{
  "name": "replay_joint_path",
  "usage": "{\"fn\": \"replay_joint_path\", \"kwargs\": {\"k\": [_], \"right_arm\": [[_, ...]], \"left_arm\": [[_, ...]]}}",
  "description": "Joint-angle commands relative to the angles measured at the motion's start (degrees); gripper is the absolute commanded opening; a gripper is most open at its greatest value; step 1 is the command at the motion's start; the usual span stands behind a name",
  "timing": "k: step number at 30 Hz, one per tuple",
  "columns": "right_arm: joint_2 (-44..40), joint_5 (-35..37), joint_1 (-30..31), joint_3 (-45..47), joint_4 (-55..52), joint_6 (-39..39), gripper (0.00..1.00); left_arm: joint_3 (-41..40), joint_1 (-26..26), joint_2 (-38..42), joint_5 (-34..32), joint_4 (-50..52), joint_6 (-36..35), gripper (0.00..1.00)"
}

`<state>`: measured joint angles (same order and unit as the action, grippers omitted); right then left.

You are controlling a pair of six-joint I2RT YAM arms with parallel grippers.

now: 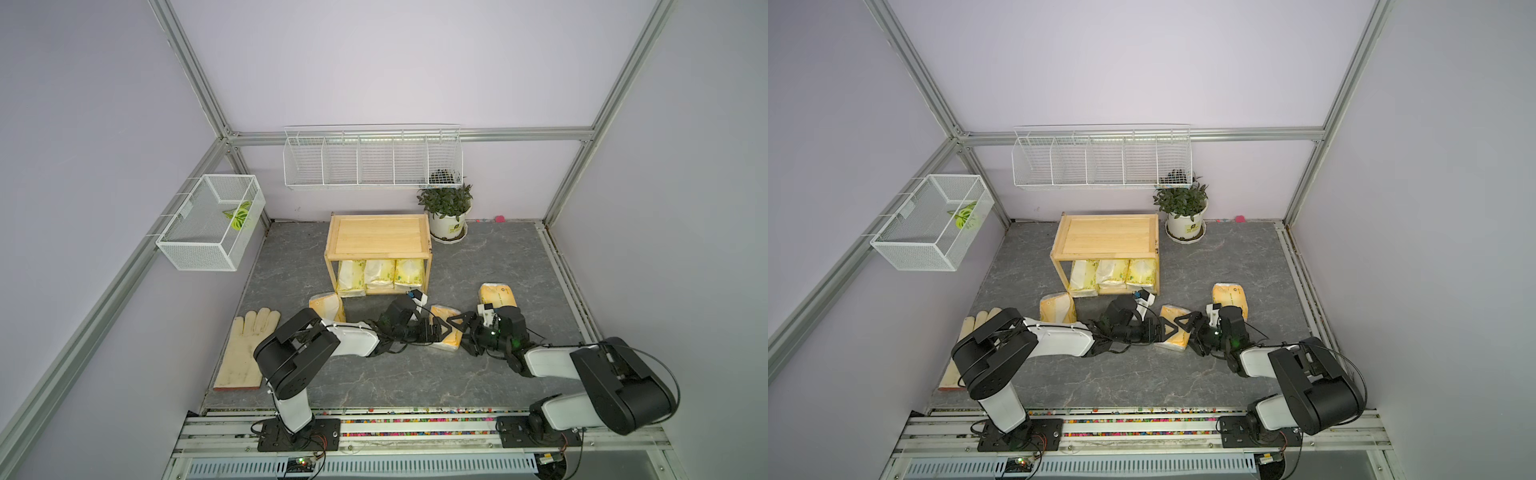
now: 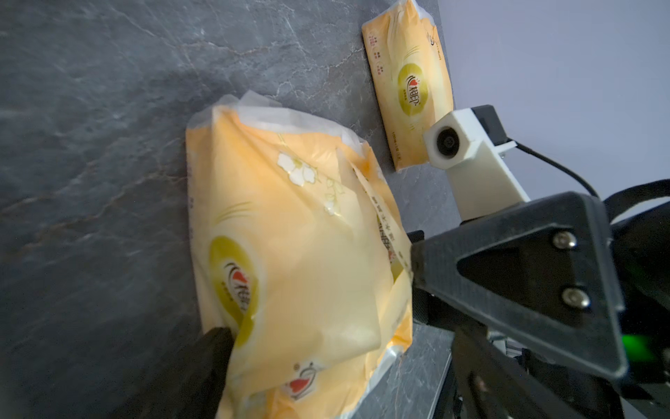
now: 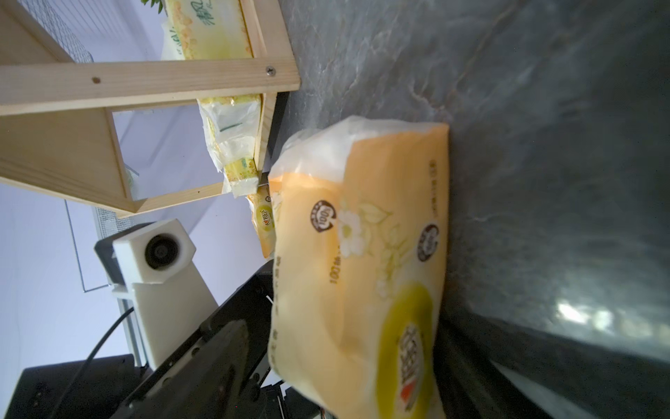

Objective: Place the tissue boxes on the shelf by color
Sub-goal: Pick up the box of tissues from the center of the board.

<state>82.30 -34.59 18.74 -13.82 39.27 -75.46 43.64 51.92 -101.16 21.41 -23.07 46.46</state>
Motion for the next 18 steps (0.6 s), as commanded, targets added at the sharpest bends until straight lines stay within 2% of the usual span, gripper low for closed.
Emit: {"fn": "replay_joint_path", "kwargs": {"k": [1, 5, 15, 18], "right_arm": [[1.18, -0.25, 0.47, 2.12, -0.33, -0.65, 0.77], [2.01, -0.19, 0.48, 2.35, -0.29, -0.03, 0.70], [3.22, 0.06, 0.51, 1.82, -0.68, 0.72, 0.37], [2.11, -0.10, 0.51, 1.63, -1.83, 1.11, 0.30]], "left_arm": [[-1.17, 0.55, 1.05, -0.43, 0.00, 0.11, 1.00], [-1.45, 0.49, 3.21, -1.20, 1.84, -0.77, 1.00], [0.34, -0.44, 6.70, -2.58, 7.71, -2.85, 1.00], [1.37, -0.74, 7.84, -3.41, 10.08, -3.89, 1.00]]}}
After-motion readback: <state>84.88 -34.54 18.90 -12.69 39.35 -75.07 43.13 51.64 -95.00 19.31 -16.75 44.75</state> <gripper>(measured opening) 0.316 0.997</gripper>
